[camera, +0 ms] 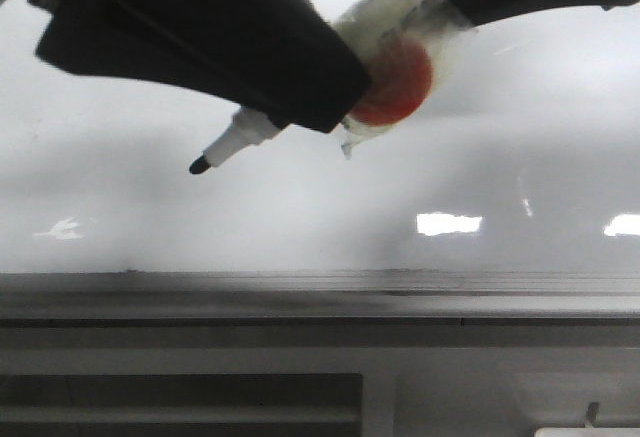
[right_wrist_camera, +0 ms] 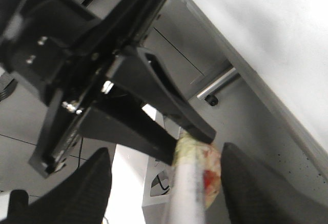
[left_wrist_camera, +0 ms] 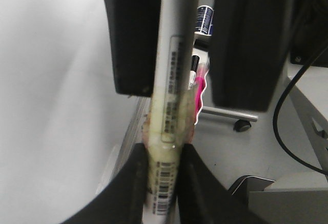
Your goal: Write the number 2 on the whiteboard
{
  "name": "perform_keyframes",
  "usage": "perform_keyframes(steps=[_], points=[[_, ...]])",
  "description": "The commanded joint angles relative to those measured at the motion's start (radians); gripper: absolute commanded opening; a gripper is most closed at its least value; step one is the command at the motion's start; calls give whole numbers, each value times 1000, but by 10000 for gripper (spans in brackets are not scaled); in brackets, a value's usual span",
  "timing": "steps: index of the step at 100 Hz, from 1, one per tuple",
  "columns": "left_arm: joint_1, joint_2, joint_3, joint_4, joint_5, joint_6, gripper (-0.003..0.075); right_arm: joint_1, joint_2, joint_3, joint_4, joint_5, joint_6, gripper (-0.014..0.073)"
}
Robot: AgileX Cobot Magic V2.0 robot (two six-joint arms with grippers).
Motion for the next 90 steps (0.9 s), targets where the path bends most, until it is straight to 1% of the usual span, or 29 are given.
perform_keyframes(steps=[1, 11, 18, 27, 31, 32, 33, 34, 40, 56, 61, 69, 73, 75, 78, 83, 90], points=[[-6, -15, -40, -15, -40, 4, -20, 3, -5, -32, 57, 1, -16, 402], [-6, -15, -40, -6, -40, 4, -20, 3, -5, -32, 56, -3, -26, 326], [-6, -15, -40, -6, -47, 4, -20, 3, -5, -32, 56, -3, -42, 246], [-6, -15, -40, -6, -51, 4, -20, 3, -5, -32, 56, -3, -42, 127], [-6, -15, -40, -6, -55, 4, -20, 3, -5, -32, 56, -3, -42, 56], [-6, -15, -40, -6, -55, 4, -20, 3, -5, -32, 56, -3, -44, 56], [-6, -15, -40, -6, -55, 4, -20, 3, -5, -32, 56, -3, -44, 24], [-6, -15, -40, -6, -55, 4, -20, 3, -5, -32, 56, -3, -47, 24], [-6, -15, -40, -6, -64, 4, -20, 3, -5, -32, 56, -3, -53, -70], [-6, -15, -40, -9, -93, 2, -9, 3, -5, -32, 51, 0, -55, -65], [-6, -15, -41, -9, -92, 2, 27, 3, -5, -32, 44, 0, -56, -65], [1, -15, -56, -9, -84, -3, 135, 3, -6, -32, 31, -9, -56, -64], [7, -17, -66, -9, -80, -3, 232, 3, -8, -32, 26, -15, -56, -64], [10, -18, -71, -9, -78, -3, 261, 3, -8, -32, 26, -19, -56, -64], [19, -23, -76, -9, -75, -3, 333, 3, -10, -32, 26, -26, -56, -64], [34, -34, -87, -7, -75, -3, 430, 3, -17, -30, 26, -42, -56, -52], [62, -59, -94, -7, -75, -5, 482, 3, -37, -18, 26, -82, -56, -46]])
